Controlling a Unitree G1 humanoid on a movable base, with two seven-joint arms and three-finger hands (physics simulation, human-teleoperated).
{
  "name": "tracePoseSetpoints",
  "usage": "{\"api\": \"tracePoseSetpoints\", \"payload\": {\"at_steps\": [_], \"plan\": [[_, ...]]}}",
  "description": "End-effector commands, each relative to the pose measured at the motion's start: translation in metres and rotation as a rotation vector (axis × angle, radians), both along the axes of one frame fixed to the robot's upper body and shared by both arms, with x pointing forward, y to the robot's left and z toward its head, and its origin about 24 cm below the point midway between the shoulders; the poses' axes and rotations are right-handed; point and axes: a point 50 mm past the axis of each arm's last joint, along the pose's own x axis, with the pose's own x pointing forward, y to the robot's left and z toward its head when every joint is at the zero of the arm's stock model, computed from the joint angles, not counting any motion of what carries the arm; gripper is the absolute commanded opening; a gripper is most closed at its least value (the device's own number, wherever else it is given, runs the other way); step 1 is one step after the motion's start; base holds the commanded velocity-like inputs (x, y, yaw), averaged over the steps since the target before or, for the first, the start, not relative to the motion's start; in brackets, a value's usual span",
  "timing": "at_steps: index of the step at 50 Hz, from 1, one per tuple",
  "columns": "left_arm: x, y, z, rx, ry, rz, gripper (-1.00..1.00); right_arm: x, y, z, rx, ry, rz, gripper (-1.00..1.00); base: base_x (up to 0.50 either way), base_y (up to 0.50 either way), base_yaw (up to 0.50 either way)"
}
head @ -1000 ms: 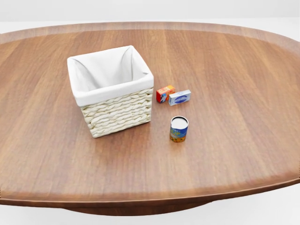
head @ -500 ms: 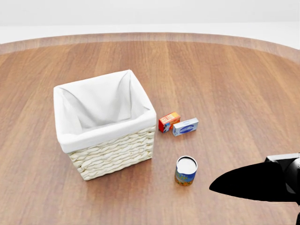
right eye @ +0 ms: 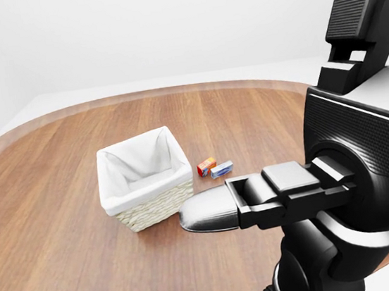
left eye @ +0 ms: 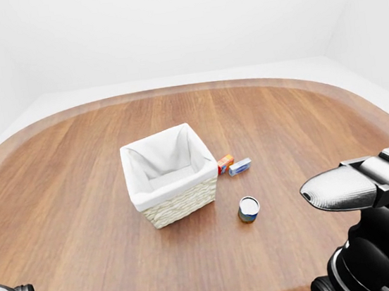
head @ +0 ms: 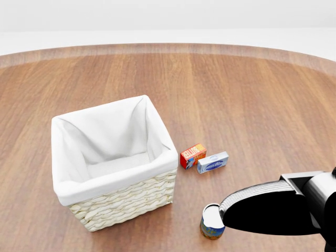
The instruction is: Pick up the alphabet soup and put it in the basket.
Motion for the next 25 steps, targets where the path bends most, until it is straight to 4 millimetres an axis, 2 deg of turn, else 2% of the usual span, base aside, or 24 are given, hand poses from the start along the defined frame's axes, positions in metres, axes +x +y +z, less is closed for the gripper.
{"api": "tracePoseSetpoints", "payload": {"at_steps": [1, 11, 13, 17, 18, 23, 25], "plan": [[0.0, -0.002, 0.0, 0.011, 0.0, -0.008, 1.0, -0.001, 0.001, 0.0, 0.002, -0.005, -0.004, 1.0, 0.5, 0.0, 0.0], [-0.001, -0.001, 0.001, 0.007, -0.002, -0.009, 1.0, 0.003, 0.001, -0.003, -0.011, 0.023, -0.016, 1.0, 0.5, 0.0, 0.0], [-0.001, -0.001, 0.0, 0.007, -0.002, -0.005, 1.0, 0.011, 0.002, -0.009, -0.043, 0.08, -0.045, 1.0, 0.39, 0.0, 0.0], [-0.001, -0.001, 0.001, 0.013, 0.001, -0.008, 1.0, 0.019, 0.001, -0.015, -0.071, 0.131, -0.062, 1.0, 0.03, 0.0, 0.0], [-0.002, -0.001, 0.001, 0.016, 0.004, -0.014, 1.0, 0.014, -0.002, -0.012, -0.051, 0.101, -0.037, 1.0, 0.0, 0.0, 0.0], [-0.003, -0.002, 0.002, 0.031, 0.009, -0.027, 1.0, 0.037, -0.009, -0.021, -0.154, 0.207, -0.135, 1.0, 0.0, 0.0, 0.0], [-0.002, -0.002, 0.002, 0.025, 0.009, -0.025, 1.0, 0.042, -0.013, -0.019, -0.252, 0.214, -0.168, 1.0, 0.0, 0.0, 0.0]]}}
